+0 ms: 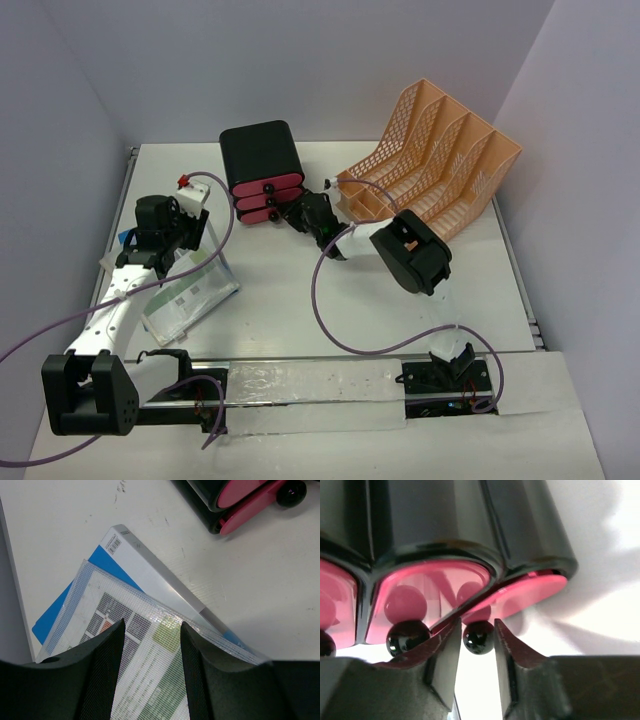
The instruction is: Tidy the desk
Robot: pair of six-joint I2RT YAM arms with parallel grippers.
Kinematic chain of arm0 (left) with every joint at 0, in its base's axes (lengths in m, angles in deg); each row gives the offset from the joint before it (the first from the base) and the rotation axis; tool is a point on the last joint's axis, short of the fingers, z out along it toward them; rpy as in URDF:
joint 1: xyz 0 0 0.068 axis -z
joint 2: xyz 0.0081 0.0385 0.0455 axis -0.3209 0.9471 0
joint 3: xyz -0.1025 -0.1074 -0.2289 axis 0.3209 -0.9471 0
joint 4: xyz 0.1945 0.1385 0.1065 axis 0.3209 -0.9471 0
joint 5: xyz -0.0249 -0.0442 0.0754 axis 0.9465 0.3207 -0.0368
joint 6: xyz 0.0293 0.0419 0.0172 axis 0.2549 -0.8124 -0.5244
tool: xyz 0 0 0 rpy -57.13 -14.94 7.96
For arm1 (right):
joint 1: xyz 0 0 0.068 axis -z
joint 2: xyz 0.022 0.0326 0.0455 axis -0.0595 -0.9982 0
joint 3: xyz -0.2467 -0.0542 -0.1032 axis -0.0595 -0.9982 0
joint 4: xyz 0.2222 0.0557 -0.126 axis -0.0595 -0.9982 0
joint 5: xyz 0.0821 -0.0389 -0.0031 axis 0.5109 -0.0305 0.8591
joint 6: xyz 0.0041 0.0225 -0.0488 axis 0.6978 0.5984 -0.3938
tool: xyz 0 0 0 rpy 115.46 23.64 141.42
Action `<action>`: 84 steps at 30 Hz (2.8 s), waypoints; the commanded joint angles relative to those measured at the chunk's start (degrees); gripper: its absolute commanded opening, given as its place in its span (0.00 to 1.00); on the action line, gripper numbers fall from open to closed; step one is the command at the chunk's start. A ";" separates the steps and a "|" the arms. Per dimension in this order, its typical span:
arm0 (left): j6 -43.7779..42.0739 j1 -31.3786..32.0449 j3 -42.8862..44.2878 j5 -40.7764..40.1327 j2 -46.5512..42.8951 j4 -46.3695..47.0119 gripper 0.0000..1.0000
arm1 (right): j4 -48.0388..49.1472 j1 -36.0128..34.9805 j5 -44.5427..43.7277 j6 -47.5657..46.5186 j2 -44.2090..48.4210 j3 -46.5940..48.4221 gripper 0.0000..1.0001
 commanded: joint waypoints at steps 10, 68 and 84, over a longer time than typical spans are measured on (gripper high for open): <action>-0.29 -0.48 0.22 1.62 -0.49 0.71 0.55 | 6.16 0.55 -2.52 3.57 3.36 -4.62 0.24; -17.56 -51.46 -2.89 17.79 13.40 -12.65 0.68 | -9.74 -17.25 26.49 -12.16 -2.68 5.18 0.61; -17.03 -50.82 -3.80 18.02 13.24 -11.46 0.69 | -1.71 -18.31 28.30 -8.30 3.69 -3.18 0.39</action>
